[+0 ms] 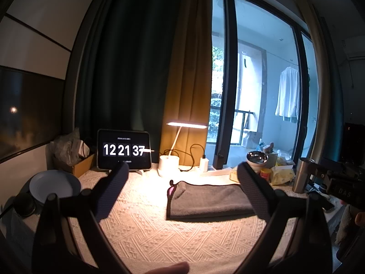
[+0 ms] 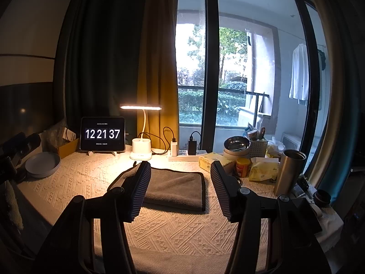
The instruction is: Fold towel
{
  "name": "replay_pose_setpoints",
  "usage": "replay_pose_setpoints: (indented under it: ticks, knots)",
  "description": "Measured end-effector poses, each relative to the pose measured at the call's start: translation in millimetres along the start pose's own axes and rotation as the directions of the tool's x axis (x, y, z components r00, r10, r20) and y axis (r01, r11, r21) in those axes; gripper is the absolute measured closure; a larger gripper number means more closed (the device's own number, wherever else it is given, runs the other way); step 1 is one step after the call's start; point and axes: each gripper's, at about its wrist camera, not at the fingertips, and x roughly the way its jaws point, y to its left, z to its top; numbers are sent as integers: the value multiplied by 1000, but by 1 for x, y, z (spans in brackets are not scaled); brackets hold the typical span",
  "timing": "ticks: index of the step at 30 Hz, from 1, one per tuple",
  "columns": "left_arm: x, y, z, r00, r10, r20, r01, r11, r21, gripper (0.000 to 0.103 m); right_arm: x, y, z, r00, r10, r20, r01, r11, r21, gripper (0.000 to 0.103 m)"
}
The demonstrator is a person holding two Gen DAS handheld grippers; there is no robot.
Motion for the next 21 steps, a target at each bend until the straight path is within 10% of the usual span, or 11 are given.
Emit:
replay_pose_setpoints:
  ticks: [21]
  knots:
    - [0, -1, 0, 1000, 2, -3, -2, 1000, 1, 6, 2, 2, 1, 1000, 3, -4, -3, 1000, 1, 45]
